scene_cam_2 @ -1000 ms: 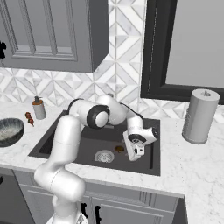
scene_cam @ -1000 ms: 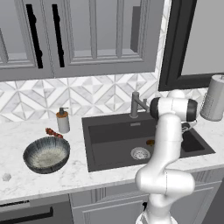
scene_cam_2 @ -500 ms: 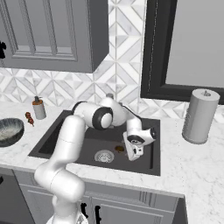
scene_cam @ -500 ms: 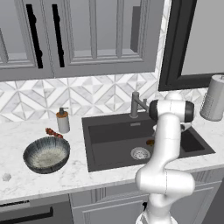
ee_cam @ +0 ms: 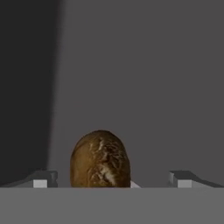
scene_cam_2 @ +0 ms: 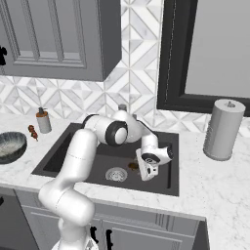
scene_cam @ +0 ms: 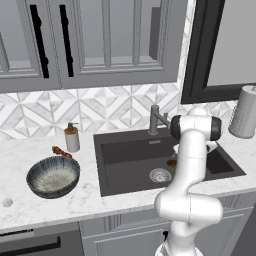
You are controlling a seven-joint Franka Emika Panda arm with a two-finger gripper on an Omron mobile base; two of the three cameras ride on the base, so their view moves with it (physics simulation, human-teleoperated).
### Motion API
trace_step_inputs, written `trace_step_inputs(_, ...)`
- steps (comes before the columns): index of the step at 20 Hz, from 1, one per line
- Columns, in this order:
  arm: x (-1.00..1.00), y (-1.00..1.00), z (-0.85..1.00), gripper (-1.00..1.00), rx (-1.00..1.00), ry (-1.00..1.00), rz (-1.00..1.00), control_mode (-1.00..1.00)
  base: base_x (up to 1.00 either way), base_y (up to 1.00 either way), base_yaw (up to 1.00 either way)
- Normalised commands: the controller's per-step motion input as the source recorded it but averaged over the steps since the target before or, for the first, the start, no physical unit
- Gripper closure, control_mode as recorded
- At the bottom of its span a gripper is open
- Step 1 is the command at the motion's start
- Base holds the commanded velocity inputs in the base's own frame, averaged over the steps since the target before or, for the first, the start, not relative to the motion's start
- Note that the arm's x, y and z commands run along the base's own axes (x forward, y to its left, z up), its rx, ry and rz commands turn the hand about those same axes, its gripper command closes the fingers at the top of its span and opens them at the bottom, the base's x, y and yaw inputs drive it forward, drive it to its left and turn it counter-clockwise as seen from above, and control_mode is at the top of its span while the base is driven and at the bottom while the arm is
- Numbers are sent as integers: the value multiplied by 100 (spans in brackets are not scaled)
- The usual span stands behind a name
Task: Pick the mushroom from the sink and place it in the bowl. Then pick the bowl and place it in the microwave. Then close the microwave door and press the start button.
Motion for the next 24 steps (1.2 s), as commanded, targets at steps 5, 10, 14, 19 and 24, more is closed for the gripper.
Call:
trace_step_inputs(5, 0, 17, 0, -100, 2, -2, 0, -100, 0, 0, 0)
trace_step_inputs(10, 4, 42, -7, 100, 0, 0, 0, -100, 0, 0, 0)
trace_step_inputs(14, 14, 25, -15, 100, 0, 0, 0, -100, 0, 0, 0)
trace_step_inputs(19, 8, 6, -13, 100, 0, 0, 0, -100, 0, 0, 0)
trace_step_inputs(24, -56, 0, 63, 100, 1, -16, -1, -100, 0, 0, 0)
